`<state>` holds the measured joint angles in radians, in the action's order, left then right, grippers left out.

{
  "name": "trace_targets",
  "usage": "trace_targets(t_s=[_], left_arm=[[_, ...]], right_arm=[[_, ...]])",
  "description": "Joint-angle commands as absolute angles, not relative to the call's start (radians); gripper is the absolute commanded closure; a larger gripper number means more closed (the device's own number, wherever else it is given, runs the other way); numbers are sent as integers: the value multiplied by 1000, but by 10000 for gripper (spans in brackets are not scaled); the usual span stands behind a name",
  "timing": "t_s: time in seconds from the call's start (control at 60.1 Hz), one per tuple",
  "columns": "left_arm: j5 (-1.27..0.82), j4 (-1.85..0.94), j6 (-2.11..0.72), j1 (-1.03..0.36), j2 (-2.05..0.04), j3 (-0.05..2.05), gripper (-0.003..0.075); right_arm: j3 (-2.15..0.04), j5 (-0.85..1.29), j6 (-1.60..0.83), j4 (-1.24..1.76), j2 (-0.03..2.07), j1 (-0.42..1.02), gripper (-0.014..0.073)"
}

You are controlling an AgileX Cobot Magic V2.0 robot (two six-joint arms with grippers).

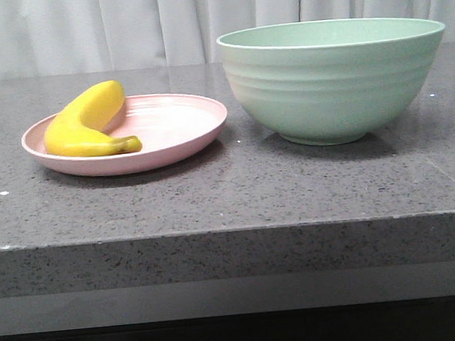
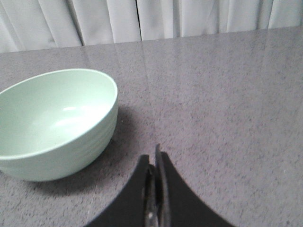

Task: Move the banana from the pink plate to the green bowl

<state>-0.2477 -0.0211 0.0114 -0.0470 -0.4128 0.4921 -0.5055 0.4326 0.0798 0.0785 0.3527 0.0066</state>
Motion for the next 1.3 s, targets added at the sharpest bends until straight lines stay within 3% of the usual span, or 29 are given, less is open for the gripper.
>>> trace_targets(t_s=[0.0, 0.117, 0.183, 0.266, 0.3, 0.316, 0.333, 0.383, 0.466, 0.599, 0.733, 1.282], left_arm=[[-175, -31, 15, -45, -478, 551, 741], [-165, -39, 15, -45, -496, 551, 734], [-163, -39, 15, -45, -496, 551, 673], [-163, -39, 15, -45, -496, 551, 514], [-163, -39, 15, -45, -496, 551, 396], [-163, -39, 15, -45, -496, 551, 375], [-163, -39, 15, -45, -496, 549, 294], [-163, -39, 15, -45, -496, 549, 174], [-159, -39, 15, -45, -500, 549, 72], [-163, -125, 15, -45, -510, 555, 76], [-293, -129, 15, -73, -597, 624, 82], [-651, -129, 52, -389, -1251, 1095, 83]], right_arm=[[-575, 364, 78, 56, 415, 1, 662], [-584, 325, 78, 56, 433, 1, 648], [-584, 313, 78, 56, 433, 1, 578], [-584, 306, 78, 56, 433, 1, 418], [-584, 306, 78, 56, 432, 1, 354], [-584, 306, 78, 56, 432, 1, 306], [-584, 306, 78, 56, 432, 1, 275], [-584, 306, 78, 56, 432, 1, 177], [-584, 306, 78, 56, 432, 1, 78], [-584, 306, 78, 56, 432, 1, 66], [-584, 306, 78, 56, 432, 1, 66], [-584, 307, 78, 56, 432, 1, 66]])
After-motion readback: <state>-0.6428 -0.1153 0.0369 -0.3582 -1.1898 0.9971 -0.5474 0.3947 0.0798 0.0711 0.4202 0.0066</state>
